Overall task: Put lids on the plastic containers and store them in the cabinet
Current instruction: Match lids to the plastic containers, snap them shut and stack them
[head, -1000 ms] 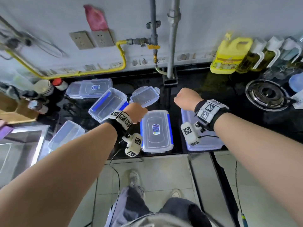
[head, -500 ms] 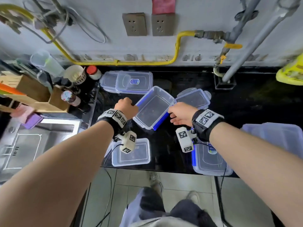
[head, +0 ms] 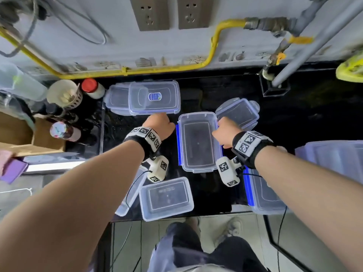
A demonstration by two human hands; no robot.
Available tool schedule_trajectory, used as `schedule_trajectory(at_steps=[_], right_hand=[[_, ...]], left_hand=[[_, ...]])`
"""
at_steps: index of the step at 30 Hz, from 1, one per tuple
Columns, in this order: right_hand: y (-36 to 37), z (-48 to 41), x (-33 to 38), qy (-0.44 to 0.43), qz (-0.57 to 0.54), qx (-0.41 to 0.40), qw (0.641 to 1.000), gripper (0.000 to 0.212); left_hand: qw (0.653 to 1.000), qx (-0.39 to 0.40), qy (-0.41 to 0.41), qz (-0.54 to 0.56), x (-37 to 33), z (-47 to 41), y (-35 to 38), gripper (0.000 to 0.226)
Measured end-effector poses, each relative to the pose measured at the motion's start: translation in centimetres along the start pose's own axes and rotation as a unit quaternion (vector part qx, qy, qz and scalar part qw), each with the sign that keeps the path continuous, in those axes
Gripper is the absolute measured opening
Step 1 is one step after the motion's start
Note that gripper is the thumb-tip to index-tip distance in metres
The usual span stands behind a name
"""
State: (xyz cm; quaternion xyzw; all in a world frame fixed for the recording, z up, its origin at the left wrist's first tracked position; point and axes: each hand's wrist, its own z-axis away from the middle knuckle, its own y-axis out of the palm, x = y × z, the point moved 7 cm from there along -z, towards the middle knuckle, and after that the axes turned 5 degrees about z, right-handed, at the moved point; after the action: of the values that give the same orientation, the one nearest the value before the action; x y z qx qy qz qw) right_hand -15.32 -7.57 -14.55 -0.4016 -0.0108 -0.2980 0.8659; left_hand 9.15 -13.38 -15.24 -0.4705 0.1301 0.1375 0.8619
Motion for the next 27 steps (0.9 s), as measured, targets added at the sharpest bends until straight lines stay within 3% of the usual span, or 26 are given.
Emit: schedule_trajectory(at_steps=[1, 4, 8, 10, 17, 19, 22, 25, 27], right_hand=[[0.1, -0.2, 0.0, -0.005, 0.01, -0.002, 1.0, 0.008], [0.4, -1.3, -0.3, -0.009, 0.027, -0.011, 1.0, 0.02], [0.8, -2.3, -1.1, 0.006, 0.03, -0.004, 1.0, 0.016], [0.9, -2.6, -1.4, 0.018, 0.021, 0.013, 1.0, 0.017], [1.0, -2.9, -1.5, 0.031, -0.025, 0.044, 0.998, 0.026], [0.7, -2.4, -1.1, 0.017, -0.031, 0.046, 0.998, 0.01], [0.7, -1.8, -0.7, 0.01, -0.053, 0.048, 0.997, 0.009], [0.0, -1.0, -0.8, 0.02, -0.062, 0.037, 0.997, 0.028], [-1.1, -0.5, -0.5, 0.011, -0.086, 0.017, 0.996, 0.029]], left_hand=[[0.999, -0.028, 0.01, -0.01, 0.2, -0.9, -0.7, 0.021], [0.99, -0.061, 0.049, -0.12, 0.3, -3.5, -1.9, 0.063], [0.972, -0.007, 0.025, -0.234, 1.8, -6.9, -1.6, 0.099], [0.975, -0.001, 0.0, -0.223, 2.6, -7.6, -1.5, 0.097], [0.947, -0.074, 0.07, -0.305, 1.9, -6.0, -2.7, 0.093], [0.949, -0.117, 0.072, -0.285, 1.3, -5.0, -4.1, 0.078], [0.949, -0.206, 0.067, -0.231, 0.3, -2.9, -7.1, 0.043], [0.949, -0.24, 0.073, -0.192, -0.9, -0.8, -8.9, 0.027], [0.946, -0.26, 0.096, -0.167, -1.8, 0.4, -9.7, 0.026]])
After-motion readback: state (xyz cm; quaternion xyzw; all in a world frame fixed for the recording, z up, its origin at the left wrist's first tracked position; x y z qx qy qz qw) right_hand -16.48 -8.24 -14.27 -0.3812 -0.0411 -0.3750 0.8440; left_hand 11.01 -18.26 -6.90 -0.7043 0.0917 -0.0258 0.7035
